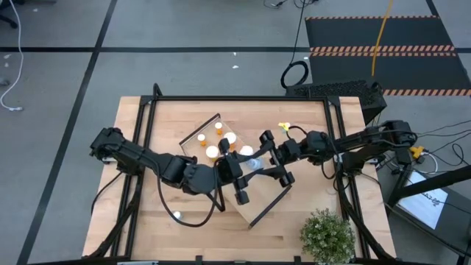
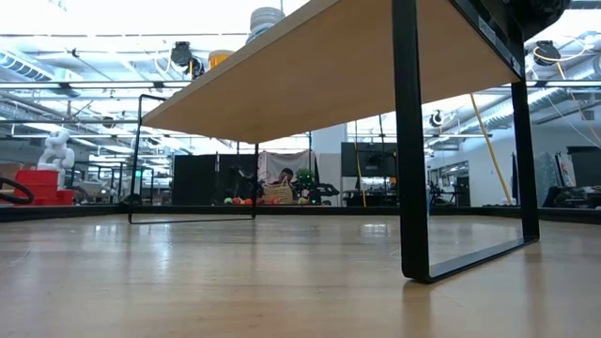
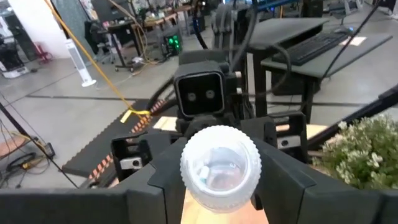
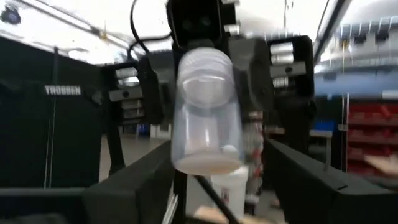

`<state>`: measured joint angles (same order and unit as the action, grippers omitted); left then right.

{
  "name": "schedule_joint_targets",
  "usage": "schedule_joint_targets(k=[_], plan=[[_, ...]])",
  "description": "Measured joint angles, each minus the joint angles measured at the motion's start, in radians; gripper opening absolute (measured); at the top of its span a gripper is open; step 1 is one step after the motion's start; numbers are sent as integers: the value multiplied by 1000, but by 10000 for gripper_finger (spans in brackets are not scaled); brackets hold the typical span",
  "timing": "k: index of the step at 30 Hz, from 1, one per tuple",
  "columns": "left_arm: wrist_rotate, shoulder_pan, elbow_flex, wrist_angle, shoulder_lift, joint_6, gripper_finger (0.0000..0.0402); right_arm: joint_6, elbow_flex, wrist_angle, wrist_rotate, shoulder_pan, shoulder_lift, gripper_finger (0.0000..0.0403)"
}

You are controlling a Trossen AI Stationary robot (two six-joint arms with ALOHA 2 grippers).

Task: Pick and place medicine bottles onto shelf by color
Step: Put the transparent pill bottle on the shelf aligned with the transparent pill bottle

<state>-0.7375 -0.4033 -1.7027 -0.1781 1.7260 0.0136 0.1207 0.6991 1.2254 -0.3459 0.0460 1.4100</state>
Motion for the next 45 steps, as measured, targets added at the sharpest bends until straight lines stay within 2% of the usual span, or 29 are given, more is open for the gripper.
schedule_joint_targets(k=[7, 13, 16, 18, 22, 26, 33, 39, 45], plan=[[-1, -28, 0, -61, -6, -100, 174, -34, 0, -381, -47, -1, -119, 305], [-8, -44, 0, -78, -6, -144, 167, -63, 0, -607, -49, 2, -264, 317], [-7, -47, 0, -136, -6, -216, 161, -108, 0, -735, -46, 1, -364, 317], [-5, -44, 0, -180, -6, -301, 162, -141, 0, -837, -17, 1, -431, 314], [22, -27, 0, -219, -6, -412, 175, -204, 0, -992, 136, 1, -555, 314], [47, -12, 0, -286, 2, -485, 177, -211, 0, -1044, 219, 1, -637, 313], [60, 4, 0, -371, 62, -544, 161, -186, 0, -1158, 215, 17, -670, 313], [74, 17, -1, -376, 115, -573, 176, -186, 0, -1168, 215, 35, -661, 313], [89, 5, -1, -415, 138, -601, 164, -190, 0, -1171, 215, 48, -662, 313]])
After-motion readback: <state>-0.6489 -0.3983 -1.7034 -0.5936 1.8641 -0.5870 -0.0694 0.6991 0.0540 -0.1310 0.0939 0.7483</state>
